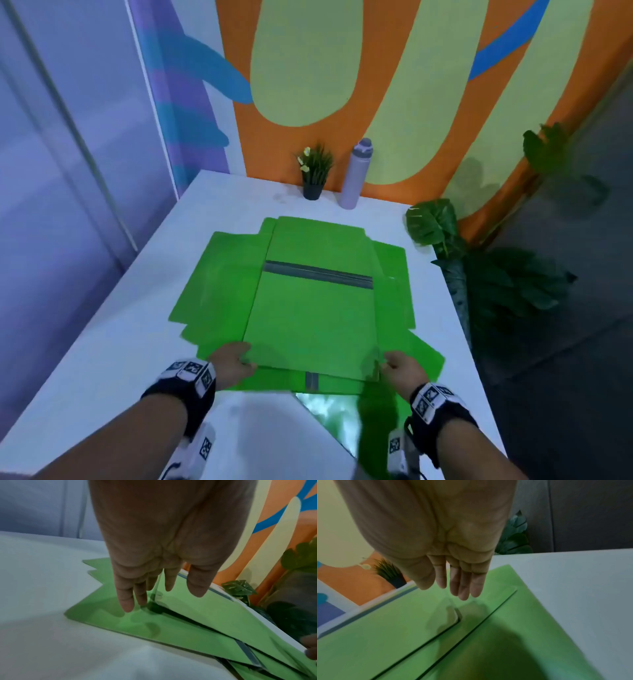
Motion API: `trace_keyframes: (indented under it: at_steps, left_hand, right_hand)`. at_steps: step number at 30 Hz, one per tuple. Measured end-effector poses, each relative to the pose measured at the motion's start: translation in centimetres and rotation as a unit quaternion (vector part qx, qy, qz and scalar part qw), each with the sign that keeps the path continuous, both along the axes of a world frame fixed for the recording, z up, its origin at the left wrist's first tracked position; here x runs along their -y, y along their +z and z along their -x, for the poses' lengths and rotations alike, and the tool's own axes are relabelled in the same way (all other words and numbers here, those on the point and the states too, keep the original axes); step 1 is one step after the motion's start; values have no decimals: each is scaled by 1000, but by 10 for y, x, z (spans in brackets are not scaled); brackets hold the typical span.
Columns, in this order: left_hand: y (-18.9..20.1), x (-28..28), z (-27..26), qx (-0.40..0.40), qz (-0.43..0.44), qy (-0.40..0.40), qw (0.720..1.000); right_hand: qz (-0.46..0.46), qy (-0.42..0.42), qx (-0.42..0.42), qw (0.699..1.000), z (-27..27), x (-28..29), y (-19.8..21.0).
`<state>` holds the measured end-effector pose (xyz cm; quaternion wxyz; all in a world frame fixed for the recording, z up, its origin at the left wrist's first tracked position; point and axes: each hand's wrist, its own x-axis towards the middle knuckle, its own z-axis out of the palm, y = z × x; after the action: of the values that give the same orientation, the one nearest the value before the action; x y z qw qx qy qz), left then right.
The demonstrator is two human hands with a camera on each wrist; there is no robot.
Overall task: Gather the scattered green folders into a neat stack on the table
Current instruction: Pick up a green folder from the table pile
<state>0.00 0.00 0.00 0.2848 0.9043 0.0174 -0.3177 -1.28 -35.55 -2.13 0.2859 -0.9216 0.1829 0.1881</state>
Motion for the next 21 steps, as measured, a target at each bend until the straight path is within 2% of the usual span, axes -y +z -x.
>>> trace_keyframes:
  at_steps: [7, 9, 11, 15, 18, 21]
  left_hand:
    - [-2, 20, 10, -59, 3, 15, 998]
    - [2, 22, 14, -74, 17, 15, 997]
    - [8, 22, 16, -74, 29, 16, 997]
    - [36, 13, 1, 74, 16, 46, 996]
    - [67, 6, -24, 189, 34, 93, 977]
    - [105, 0, -42, 284, -10, 128, 950]
  right_hand:
    - [-38, -107, -37, 993, -24, -14, -12]
    - [-56, -144, -14, 988, -28, -14, -6]
    - [-98, -164, 47, 980, -29, -15, 6]
    - [-180, -134, 178, 958, -33, -20, 43]
    - [-229, -70, 261, 935, -36, -27, 74]
    - [-245, 30, 351, 903, -37, -37, 109]
